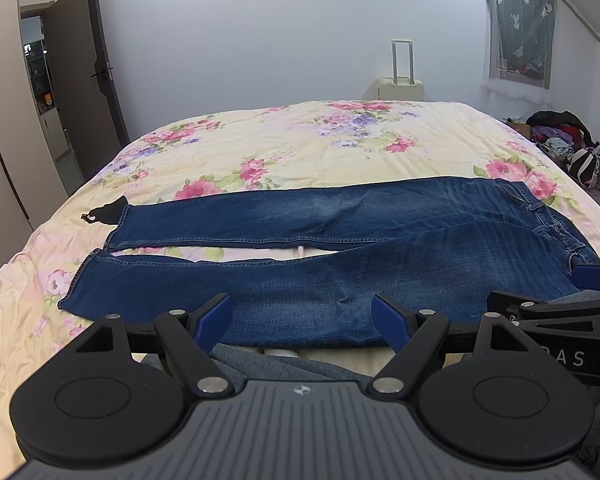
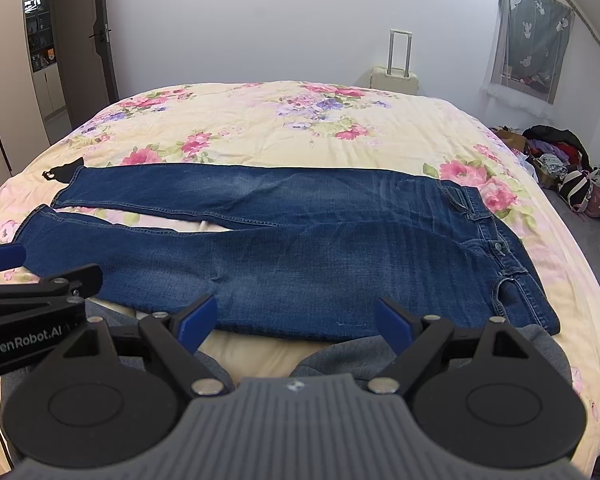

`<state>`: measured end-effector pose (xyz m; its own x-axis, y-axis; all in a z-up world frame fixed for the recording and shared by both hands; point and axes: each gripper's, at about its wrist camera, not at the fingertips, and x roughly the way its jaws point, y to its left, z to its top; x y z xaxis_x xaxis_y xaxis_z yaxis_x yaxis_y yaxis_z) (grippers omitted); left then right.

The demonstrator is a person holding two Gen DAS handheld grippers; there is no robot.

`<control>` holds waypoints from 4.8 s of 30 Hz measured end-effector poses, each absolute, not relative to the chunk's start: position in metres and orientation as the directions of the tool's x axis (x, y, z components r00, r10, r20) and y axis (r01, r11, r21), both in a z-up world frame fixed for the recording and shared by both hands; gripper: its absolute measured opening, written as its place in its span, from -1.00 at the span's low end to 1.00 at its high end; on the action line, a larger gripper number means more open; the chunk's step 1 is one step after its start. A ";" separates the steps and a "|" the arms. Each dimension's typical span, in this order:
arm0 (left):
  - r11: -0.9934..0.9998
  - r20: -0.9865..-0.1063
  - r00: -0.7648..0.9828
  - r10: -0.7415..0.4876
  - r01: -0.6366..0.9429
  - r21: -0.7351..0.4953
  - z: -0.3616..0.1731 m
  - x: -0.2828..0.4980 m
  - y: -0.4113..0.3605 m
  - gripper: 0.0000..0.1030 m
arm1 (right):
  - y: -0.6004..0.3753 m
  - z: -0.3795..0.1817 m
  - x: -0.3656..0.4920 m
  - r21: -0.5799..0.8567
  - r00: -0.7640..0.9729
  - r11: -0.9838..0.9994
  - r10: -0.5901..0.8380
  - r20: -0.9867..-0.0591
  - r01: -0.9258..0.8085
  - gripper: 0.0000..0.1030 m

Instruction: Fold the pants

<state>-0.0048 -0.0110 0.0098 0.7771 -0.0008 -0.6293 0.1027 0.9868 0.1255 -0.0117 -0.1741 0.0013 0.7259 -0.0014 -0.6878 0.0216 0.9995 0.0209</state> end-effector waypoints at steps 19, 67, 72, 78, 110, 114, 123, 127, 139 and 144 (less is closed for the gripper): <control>0.987 -0.627 0.779 -0.004 0.102 0.122 0.008 -0.007 -0.008 0.80 | -0.174 0.001 -0.012 0.021 0.727 1.000 -0.001 -0.687 0.021 0.59; 0.828 -0.673 0.734 0.089 0.321 0.460 -0.079 0.107 0.193 0.19 | -0.352 -0.020 0.094 0.011 0.835 0.990 -0.111 -0.538 0.139 0.59; 0.698 -0.735 0.656 0.172 0.446 0.560 -0.146 0.123 0.216 0.19 | -0.392 -0.029 0.129 -0.104 0.798 0.990 -0.138 -0.586 0.095 0.24; 0.588 -0.723 0.639 0.265 0.487 0.646 -0.195 0.135 0.221 0.19 | -0.431 -0.039 0.167 -0.311 0.689 0.948 -0.181 -0.702 -0.068 -0.46; 0.819 -0.713 0.462 0.528 -0.054 0.571 -0.112 0.220 0.183 -0.89 | -0.498 -0.187 0.057 -0.340 0.444 0.507 0.097 -0.891 -0.792 -0.28; 0.807 -0.703 0.448 0.552 -0.076 0.585 -0.109 0.223 0.178 -0.89 | -0.498 -0.203 0.048 -0.423 0.552 0.535 0.100 -0.828 -0.731 -0.32; 0.829 -0.709 0.451 0.542 -0.145 0.541 -0.100 0.223 0.178 -0.89 | -0.502 -0.185 0.051 -0.401 0.584 0.608 0.130 -0.802 -0.685 -0.98; 0.849 -0.707 0.485 0.516 -0.180 0.496 -0.092 0.221 0.183 -0.91 | -0.508 -0.146 0.060 -0.398 0.611 0.645 0.137 -0.780 -0.653 -0.99; 0.899 -0.618 0.653 0.437 -0.334 0.283 -0.009 0.236 0.217 -0.94 | -0.502 -0.036 0.110 -0.457 0.846 0.839 0.008 -0.533 -0.295 -0.99; 0.897 -0.638 0.630 0.443 -0.311 0.315 0.000 0.289 0.216 -0.94 | -0.494 -0.015 0.169 -0.443 0.852 0.876 -0.074 -0.518 -0.193 -0.99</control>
